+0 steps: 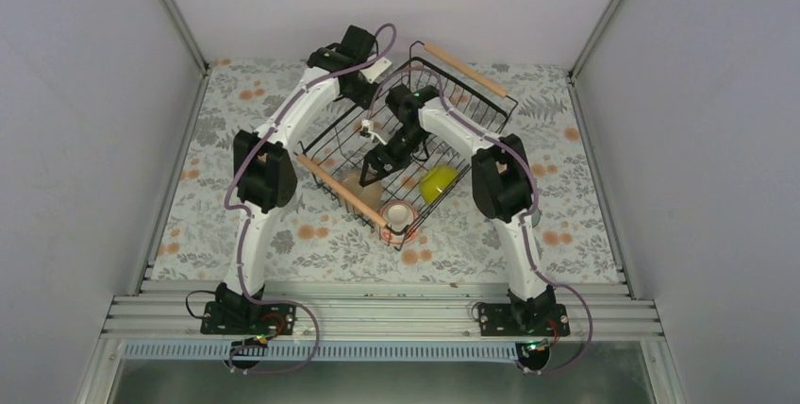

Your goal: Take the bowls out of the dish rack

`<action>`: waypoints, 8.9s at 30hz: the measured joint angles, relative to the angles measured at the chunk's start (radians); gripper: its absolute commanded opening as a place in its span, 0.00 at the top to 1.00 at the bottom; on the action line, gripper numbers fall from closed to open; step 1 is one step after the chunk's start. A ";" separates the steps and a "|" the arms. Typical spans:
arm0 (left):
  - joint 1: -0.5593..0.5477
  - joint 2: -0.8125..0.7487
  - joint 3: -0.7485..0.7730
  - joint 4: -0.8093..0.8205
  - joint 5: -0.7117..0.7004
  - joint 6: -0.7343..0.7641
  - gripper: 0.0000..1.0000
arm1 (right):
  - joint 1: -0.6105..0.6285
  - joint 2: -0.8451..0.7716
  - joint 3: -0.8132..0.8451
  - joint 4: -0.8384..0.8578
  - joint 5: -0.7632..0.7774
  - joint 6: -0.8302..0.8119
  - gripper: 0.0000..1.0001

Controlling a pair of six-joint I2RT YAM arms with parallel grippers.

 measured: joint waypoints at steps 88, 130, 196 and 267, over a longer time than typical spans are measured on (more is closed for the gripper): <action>-0.026 -0.004 -0.013 0.024 -0.017 0.019 0.98 | 0.035 -0.045 0.024 0.119 0.594 0.044 0.81; 0.047 -0.045 -0.138 0.193 -0.096 0.029 0.98 | -0.363 -0.443 -0.026 0.096 0.666 0.032 0.96; 0.232 -0.179 -0.373 0.327 -0.100 0.063 0.98 | -0.754 -0.068 0.000 0.271 0.673 0.053 0.96; 0.176 -0.197 -0.400 0.335 -0.100 0.063 0.98 | 0.039 -0.309 -0.112 0.242 0.924 0.034 0.96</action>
